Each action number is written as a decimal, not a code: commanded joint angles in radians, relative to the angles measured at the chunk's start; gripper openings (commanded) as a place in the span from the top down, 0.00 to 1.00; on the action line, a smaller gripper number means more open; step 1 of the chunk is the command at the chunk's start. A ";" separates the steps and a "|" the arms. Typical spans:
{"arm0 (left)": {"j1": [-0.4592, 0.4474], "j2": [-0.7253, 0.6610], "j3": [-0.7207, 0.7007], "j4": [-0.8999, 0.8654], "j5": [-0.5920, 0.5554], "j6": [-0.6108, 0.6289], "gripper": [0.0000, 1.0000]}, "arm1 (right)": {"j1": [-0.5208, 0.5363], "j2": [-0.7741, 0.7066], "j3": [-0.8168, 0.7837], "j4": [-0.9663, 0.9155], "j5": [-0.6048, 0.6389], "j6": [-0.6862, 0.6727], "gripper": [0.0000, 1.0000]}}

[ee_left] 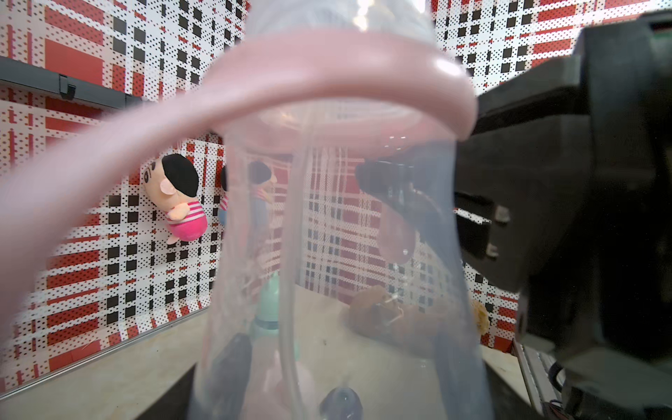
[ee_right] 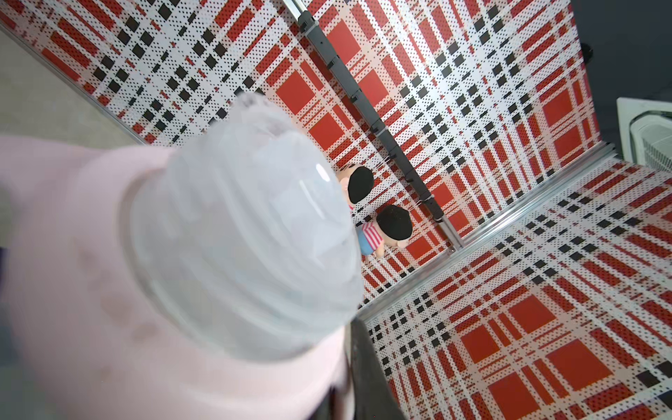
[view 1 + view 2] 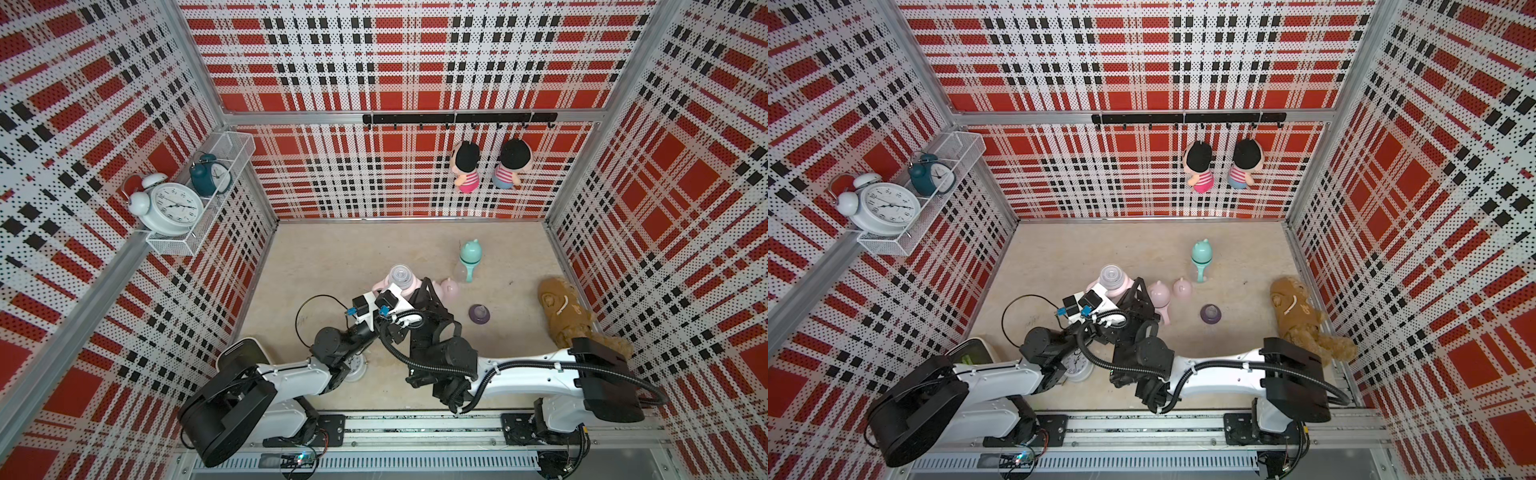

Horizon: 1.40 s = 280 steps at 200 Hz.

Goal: Assemble the baby bottles
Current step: Put on the handle of the baby bottle.

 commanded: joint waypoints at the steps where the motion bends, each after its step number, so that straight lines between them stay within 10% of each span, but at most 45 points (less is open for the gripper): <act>1: 0.000 -0.015 0.024 0.050 0.021 0.006 1.00 | 0.007 0.036 0.021 0.321 0.031 -0.270 1.00; 105: 0.002 -0.014 0.035 0.025 0.021 0.015 1.00 | 0.031 0.029 0.043 0.319 0.030 -0.276 0.42; 202: 0.002 0.004 0.050 0.014 0.030 0.016 1.00 | 0.067 -0.040 0.048 0.204 0.021 -0.219 0.42; 231: 0.004 0.012 0.053 0.014 0.036 0.018 1.00 | 0.074 -0.124 0.022 -0.117 0.003 0.025 0.41; 280: 0.008 0.007 0.042 0.015 0.034 0.020 1.00 | 0.074 -0.272 0.129 -1.097 -0.109 0.818 0.37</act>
